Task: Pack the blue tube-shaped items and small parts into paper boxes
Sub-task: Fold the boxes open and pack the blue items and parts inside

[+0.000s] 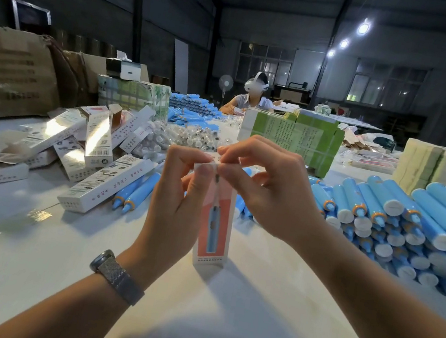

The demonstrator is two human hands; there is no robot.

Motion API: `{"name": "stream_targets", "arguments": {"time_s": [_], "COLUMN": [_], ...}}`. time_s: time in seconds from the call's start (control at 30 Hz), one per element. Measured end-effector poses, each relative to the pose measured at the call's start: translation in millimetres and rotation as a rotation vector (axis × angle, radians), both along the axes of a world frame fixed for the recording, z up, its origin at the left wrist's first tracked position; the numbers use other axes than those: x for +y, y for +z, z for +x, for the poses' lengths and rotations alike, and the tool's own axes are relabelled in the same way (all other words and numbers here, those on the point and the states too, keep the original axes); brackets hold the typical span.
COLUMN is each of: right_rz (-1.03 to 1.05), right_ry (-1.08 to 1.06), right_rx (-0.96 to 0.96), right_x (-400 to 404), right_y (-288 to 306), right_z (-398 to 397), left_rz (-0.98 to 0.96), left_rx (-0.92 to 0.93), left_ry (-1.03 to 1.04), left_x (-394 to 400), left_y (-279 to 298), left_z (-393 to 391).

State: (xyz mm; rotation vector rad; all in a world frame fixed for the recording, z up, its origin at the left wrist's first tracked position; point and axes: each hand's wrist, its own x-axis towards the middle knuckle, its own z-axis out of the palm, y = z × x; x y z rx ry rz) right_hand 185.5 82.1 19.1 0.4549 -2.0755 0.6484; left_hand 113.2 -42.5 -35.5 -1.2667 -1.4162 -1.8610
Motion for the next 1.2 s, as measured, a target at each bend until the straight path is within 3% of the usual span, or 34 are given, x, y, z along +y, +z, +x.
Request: {"name": "stream_targets", "arguments": {"time_s": [0.5, 0.97, 1.2], "right_rz": [-0.055, 0.162, 0.263], "right_ry": [0.031, -0.055, -0.111], "right_rx": [-0.06, -0.187, -0.15], "right_x": [0.3, 8.8, 6.5], "right_y": [10.2, 35.7, 37.6], "right_z": [5.7, 16.8, 19.3], "left_rz": [-0.085, -0.128, -0.141], "left_rx": [0.069, 0.121, 0.089], "left_ry": [-0.059, -0.067, -0.078], "left_x": [-0.5, -2.1, -2.4], "left_y": [-4.2, -3.9, -4.9], "left_z": [-1.1, -2.5, -3.5]}}
